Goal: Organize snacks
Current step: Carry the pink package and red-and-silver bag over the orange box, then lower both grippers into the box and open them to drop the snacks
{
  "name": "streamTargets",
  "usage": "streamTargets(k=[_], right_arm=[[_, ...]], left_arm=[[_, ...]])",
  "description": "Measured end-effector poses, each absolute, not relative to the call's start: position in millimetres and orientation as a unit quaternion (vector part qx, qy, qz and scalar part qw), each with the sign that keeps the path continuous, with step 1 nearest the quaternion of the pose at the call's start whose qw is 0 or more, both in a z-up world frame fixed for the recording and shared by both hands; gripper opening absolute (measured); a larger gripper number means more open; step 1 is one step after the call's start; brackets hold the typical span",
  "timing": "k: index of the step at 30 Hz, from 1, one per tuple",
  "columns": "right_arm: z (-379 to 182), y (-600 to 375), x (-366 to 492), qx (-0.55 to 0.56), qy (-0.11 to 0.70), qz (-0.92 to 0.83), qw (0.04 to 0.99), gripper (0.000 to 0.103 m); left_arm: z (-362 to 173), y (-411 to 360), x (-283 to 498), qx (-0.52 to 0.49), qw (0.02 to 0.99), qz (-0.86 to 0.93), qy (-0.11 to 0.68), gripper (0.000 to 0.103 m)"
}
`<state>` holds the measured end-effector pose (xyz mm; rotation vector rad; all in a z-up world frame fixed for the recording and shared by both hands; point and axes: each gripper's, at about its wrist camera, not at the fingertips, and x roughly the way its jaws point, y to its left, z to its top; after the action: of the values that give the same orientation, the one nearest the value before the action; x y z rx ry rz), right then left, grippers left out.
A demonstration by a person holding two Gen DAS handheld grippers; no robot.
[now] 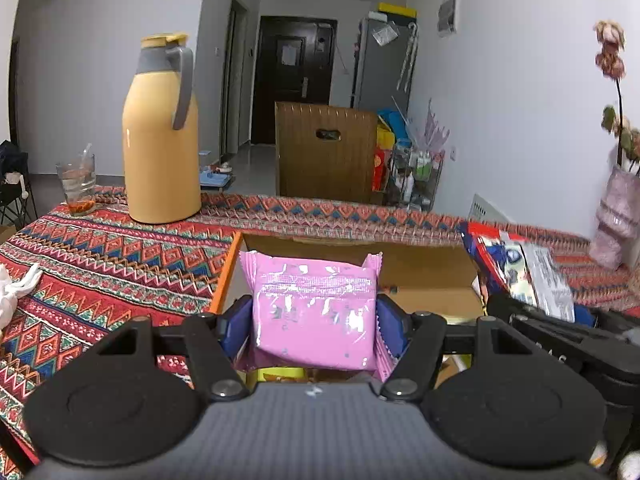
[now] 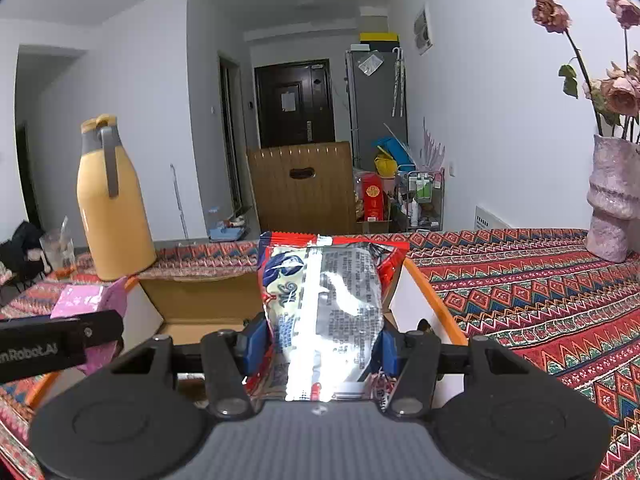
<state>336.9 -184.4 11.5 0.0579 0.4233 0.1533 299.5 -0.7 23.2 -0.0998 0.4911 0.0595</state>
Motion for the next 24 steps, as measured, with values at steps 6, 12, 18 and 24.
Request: streamTargets(k=[6,12,18,24], right_arm=[[8.8,-182.8,337.9,0.029,0.213,0.082,0.973,0.054],[9.1,-189.7,338.6,0.035,0.219,0.075,0.972,0.065],[11.5,-200.9,335.5,0.057,0.216,0.057,0.973,0.103],[15.7,-207.7,328.4,0.067,0.208,0.056,0.974,0.103]], left_arm=[[17.8,1.7,300.7,-0.05,0.967,0.024,0.249,0.067],[19.6,6.7,297.4,-0.061,0.969,0.036,0.239,0.086],[24.3,11.0,290.6,-0.071,0.971,0.047,0.221,0.103],[26.5,13.6,287.9,-0.079,0.971,0.047,0.222,0.103]])
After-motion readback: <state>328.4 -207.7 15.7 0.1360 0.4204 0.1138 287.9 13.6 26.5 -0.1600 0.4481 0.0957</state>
